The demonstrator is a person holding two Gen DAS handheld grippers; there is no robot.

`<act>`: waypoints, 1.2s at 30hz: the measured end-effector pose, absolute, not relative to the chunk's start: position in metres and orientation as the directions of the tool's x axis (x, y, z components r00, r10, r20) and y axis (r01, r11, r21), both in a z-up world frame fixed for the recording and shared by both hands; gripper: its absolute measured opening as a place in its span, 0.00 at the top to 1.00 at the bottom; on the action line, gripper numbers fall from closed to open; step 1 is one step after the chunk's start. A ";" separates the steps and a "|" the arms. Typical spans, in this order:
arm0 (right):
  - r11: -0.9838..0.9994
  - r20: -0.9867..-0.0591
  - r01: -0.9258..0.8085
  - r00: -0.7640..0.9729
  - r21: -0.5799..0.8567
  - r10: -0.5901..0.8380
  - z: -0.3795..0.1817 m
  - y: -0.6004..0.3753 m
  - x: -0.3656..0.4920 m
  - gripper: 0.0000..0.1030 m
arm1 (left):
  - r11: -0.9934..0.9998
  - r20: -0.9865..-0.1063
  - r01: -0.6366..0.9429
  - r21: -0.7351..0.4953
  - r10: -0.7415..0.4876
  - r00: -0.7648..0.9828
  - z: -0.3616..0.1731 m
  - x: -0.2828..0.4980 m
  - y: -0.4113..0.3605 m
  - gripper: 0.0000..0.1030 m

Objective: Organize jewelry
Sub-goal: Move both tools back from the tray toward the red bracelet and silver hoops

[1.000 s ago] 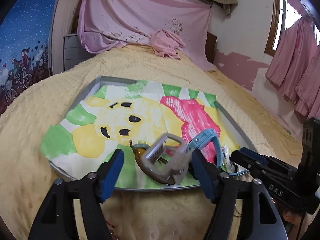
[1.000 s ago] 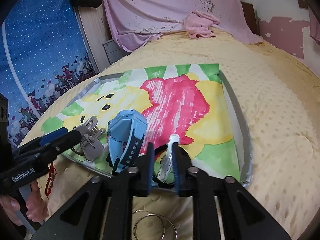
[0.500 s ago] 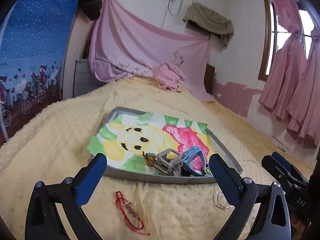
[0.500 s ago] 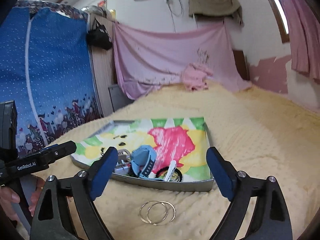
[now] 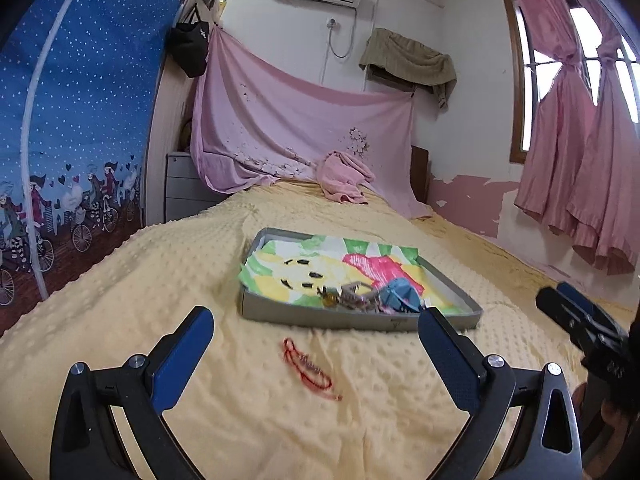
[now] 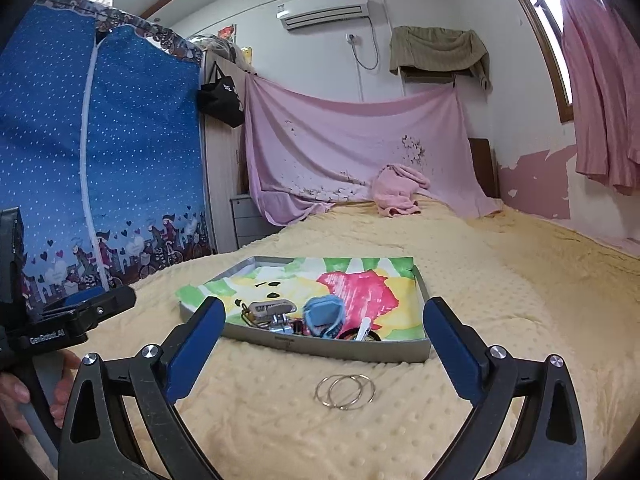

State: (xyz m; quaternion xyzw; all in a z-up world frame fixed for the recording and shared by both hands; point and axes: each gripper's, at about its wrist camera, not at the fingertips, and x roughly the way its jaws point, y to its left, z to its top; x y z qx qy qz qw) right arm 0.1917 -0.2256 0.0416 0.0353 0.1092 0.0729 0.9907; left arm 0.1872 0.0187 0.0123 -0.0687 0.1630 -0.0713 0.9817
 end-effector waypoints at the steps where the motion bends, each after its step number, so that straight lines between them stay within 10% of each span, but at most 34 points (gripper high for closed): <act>1: 0.987 -0.209 -0.136 0.966 0.082 0.151 0.041 -0.225 0.188 0.05 | 0.981 -0.313 0.115 -0.154 -0.159 0.936 0.010 0.183 0.020 0.00; 16: 0.991 -0.286 -0.127 0.949 0.042 0.134 0.012 -0.225 0.189 0.05 | 0.985 -0.414 0.089 -0.145 -0.142 0.899 -0.021 0.195 0.023 0.00; 36: 0.982 -0.608 -0.122 0.772 0.142 0.183 -0.047 -0.228 0.285 0.05 | 0.982 -0.609 0.042 -0.186 -0.149 0.779 -0.047 0.269 0.013 0.02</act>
